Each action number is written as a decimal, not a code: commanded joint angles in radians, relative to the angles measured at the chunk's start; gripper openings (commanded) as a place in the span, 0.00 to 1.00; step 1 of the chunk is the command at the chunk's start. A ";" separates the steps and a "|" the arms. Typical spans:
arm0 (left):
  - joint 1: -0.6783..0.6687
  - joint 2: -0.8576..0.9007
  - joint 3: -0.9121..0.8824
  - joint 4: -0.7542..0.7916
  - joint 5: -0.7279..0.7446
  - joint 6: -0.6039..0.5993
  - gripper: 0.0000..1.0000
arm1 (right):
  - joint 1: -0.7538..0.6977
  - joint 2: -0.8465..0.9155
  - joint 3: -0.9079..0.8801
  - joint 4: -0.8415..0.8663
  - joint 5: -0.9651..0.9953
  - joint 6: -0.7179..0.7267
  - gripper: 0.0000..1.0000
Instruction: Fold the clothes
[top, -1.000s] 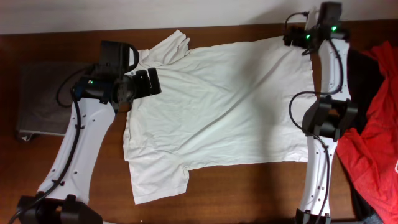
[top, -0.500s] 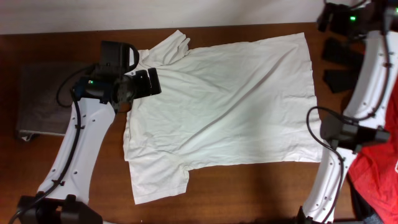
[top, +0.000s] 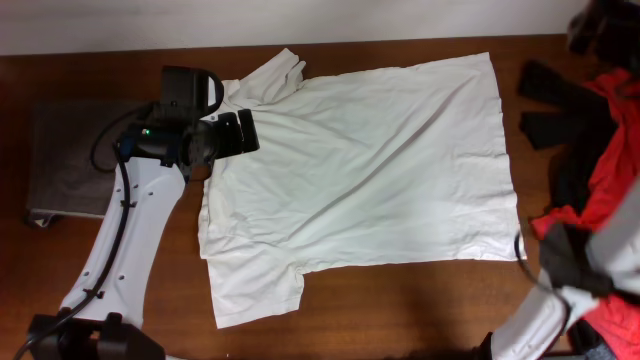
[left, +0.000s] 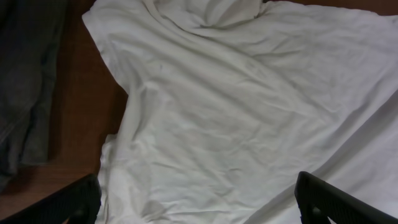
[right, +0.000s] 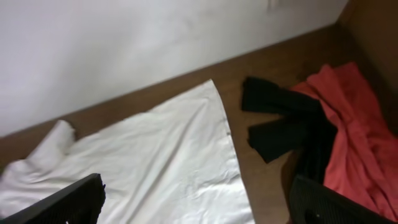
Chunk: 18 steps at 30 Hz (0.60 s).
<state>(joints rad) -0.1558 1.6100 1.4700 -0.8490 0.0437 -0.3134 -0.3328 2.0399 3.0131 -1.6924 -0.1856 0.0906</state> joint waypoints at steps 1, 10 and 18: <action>0.002 -0.010 0.008 0.002 -0.007 0.005 0.99 | 0.005 -0.231 -0.173 -0.006 -0.022 0.022 0.99; 0.002 -0.010 0.008 0.002 -0.007 0.005 0.99 | 0.005 -0.641 -0.871 0.003 0.071 0.022 0.99; 0.002 -0.010 0.008 0.092 -0.005 0.004 0.99 | 0.005 -0.618 -1.086 0.066 0.071 0.022 0.99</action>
<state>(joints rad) -0.1558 1.6100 1.4700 -0.7670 0.0437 -0.3134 -0.3328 1.4105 1.9537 -1.6291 -0.1345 0.1051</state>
